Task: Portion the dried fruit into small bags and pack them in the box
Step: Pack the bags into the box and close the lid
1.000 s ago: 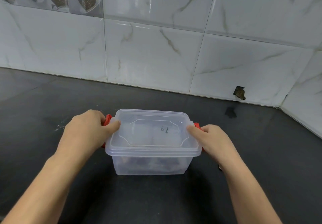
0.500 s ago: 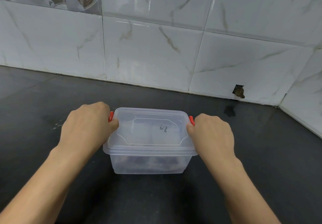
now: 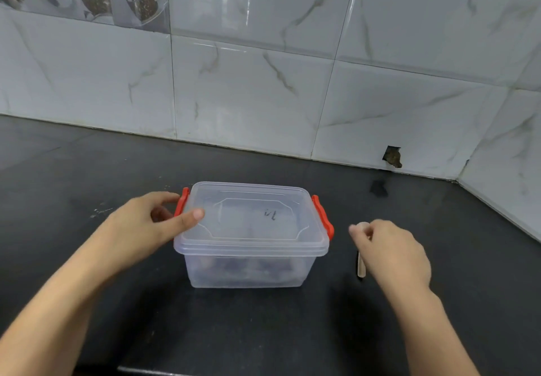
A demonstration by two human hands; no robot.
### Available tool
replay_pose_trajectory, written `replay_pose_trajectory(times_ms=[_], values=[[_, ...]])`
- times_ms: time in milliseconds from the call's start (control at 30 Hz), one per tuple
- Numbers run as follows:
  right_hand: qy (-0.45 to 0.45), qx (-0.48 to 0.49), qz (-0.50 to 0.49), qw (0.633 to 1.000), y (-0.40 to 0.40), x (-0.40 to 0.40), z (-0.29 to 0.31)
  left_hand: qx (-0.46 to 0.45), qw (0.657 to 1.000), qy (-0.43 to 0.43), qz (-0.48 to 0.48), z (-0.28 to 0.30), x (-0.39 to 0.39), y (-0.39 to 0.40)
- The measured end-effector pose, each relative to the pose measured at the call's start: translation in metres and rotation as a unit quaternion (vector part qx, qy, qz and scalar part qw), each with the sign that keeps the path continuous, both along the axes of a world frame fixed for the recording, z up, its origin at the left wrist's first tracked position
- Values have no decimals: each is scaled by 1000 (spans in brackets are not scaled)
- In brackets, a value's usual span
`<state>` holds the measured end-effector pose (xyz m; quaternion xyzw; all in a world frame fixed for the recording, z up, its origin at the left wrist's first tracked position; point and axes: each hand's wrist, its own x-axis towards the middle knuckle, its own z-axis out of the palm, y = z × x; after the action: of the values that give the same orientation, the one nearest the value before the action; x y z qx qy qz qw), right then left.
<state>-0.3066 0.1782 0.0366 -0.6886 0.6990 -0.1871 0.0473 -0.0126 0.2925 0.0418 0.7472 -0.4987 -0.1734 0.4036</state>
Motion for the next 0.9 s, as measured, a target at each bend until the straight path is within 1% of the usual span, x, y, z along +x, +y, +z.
replay_pose_trajectory(times_ms=[100, 167, 267, 333, 400, 433, 500, 533, 567, 600, 667, 767, 833, 900], values=[[64, 52, -18, 996, -1, -2, -18, 1, 995, 65, -72, -12, -6, 5], [78, 70, -28, 994, -4, -2, -26, -6, 991, 72, -111, -18, -13, 4], [70, 46, -43, 996, -7, -3, -31, -25, 991, 63, -111, -23, -16, 3], [28, 23, -60, 998, -10, -5, -30, -41, 991, 66, -105, -25, -16, 3], [-50, 3, -54, 997, -13, -10, -23, -52, 991, 68, -105, -25, -16, 2], [-107, -7, -32, 994, -13, -12, -15, -54, 991, 68, -104, -26, -16, 1], [-223, -47, 35, 973, -8, -11, 5, -54, 991, 69, -102, -27, -16, -2], [-260, -73, 74, 960, -3, -8, 15, -53, 991, 70, -102, -27, -17, -3], [-269, -95, 115, 952, 3, -1, 24, -52, 991, 72, -102, -27, -17, -5], [-250, -112, 157, 949, 8, 6, 31, -51, 991, 75, -103, -27, -16, -7], [-168, -128, 226, 951, 15, 24, 37, -51, 990, 76, -110, -27, -17, -13], [-38, -123, 273, 953, 7, 44, 31, -61, 989, 80, -112, -27, -22, -26], [6, -116, 279, 953, -2, 46, 27, -63, 988, 88, -112, -27, -26, -31], [9, -113, 294, 949, -8, 43, 26, -68, 986, 96, -119, -27, -26, -34]])
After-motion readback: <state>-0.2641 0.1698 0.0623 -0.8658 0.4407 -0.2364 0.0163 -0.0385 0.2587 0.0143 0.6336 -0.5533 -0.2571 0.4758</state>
